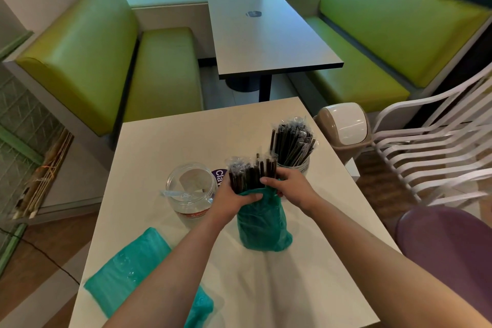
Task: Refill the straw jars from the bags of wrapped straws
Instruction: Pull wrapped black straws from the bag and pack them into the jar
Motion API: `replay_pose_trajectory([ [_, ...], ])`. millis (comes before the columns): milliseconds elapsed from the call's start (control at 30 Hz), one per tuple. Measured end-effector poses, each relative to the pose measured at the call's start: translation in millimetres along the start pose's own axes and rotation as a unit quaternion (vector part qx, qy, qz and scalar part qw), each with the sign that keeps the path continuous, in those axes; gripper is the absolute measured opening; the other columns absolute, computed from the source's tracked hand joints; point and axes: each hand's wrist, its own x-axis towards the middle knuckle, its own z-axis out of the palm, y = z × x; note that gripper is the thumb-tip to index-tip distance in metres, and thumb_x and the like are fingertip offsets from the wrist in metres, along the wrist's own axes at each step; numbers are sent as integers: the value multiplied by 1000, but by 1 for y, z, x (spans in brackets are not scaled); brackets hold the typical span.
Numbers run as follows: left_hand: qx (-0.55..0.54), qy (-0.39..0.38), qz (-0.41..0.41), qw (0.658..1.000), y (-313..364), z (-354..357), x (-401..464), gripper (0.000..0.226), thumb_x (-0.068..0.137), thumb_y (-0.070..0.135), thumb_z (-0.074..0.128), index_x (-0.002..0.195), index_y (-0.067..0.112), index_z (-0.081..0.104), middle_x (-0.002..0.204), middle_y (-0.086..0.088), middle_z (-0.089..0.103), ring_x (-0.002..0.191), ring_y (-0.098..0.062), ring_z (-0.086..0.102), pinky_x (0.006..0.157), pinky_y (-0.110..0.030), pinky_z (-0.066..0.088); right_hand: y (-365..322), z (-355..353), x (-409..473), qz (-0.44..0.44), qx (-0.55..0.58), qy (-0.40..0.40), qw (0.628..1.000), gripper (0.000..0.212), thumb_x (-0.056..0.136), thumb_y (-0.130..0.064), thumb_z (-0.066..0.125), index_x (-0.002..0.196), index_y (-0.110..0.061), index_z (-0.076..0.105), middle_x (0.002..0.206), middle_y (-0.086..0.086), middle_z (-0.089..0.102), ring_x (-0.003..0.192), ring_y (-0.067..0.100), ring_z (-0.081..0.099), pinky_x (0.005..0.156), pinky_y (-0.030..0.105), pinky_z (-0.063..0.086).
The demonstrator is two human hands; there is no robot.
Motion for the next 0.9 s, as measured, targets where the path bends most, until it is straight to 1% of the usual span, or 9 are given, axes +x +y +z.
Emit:
replay_pose_trajectory([
  [67, 10, -11, -7, 1000, 0, 2, 0, 80, 58, 18, 94, 126, 18, 53, 116, 4, 68, 108, -8, 64, 82, -17, 53, 0, 3, 0, -4, 10, 5, 1000, 28, 89, -11, 68, 117, -10, 67, 89, -4, 70, 61, -8, 60, 51, 8, 42],
  [133, 26, -28, -13, 999, -1, 3, 0, 90, 48, 39, 96, 127, 21, 55, 116, 6, 70, 110, -10, 64, 93, -29, 54, 1, 4, 0, -5, -2, 3, 1000, 28, 91, -14, 67, 119, -15, 64, 98, -2, 71, 71, -4, 61, 54, 9, 43],
  [200, 33, -28, -22, 999, 1, 5, 0, 92, 45, 50, 94, 125, 23, 59, 113, 7, 71, 108, -10, 65, 96, -36, 53, 1, 4, 1, -10, -23, -2, 1000, 27, 92, -18, 65, 119, -19, 63, 103, -1, 71, 75, 1, 61, 57, 13, 44],
  [300, 27, -4, -31, 999, 5, 7, 0, 71, 59, 39, 91, 121, 19, 63, 109, 5, 72, 104, -11, 67, 94, -35, 54, -3, 3, -1, -6, -42, 2, 999, 22, 95, -20, 62, 117, -18, 62, 102, 1, 69, 71, 7, 59, 58, 20, 47],
  [400, 15, 26, -36, 999, 9, 7, 0, 59, 67, 31, 89, 119, 18, 65, 106, 7, 72, 99, -8, 67, 86, -27, 54, -9, 2, -2, -4, -44, 5, 999, 22, 96, -20, 60, 116, -11, 62, 91, -1, 66, 64, 6, 54, 54, 16, 45],
  [533, -6, 36, -44, 998, 13, 7, -1, 54, 69, 31, 87, 118, 21, 66, 105, 9, 72, 98, -7, 66, 80, -23, 52, -19, 0, -2, -22, -31, 12, 999, 15, 97, -18, 58, 112, -16, 58, 89, -8, 62, 68, 0, 53, 52, 8, 41],
  [667, -4, 30, -42, 999, 16, 9, -3, 51, 72, 31, 86, 118, 23, 65, 107, 8, 71, 98, -6, 65, 79, -23, 51, -23, 1, -3, -18, -33, -7, 999, 14, 98, -21, 57, 111, -22, 55, 93, -5, 62, 66, 9, 54, 58, 22, 46],
  [733, -4, 29, -38, 999, 16, 9, -3, 51, 73, 30, 85, 119, 22, 65, 108, 7, 71, 99, -6, 65, 78, -21, 51, -23, 1, -3, -19, -20, -7, 1000, 13, 98, -21, 57, 111, -21, 54, 89, -6, 61, 61, 11, 53, 56, 22, 46],
  [900, -5, 39, -28, 999, 17, 9, -2, 50, 74, 26, 85, 120, 18, 65, 108, 5, 72, 99, -8, 66, 76, -18, 51, -23, 5, -7, -26, -14, 13, 999, 32, 93, -19, 65, 120, -16, 50, 97, -3, 64, 65, 5, 57, 52, 15, 46],
])
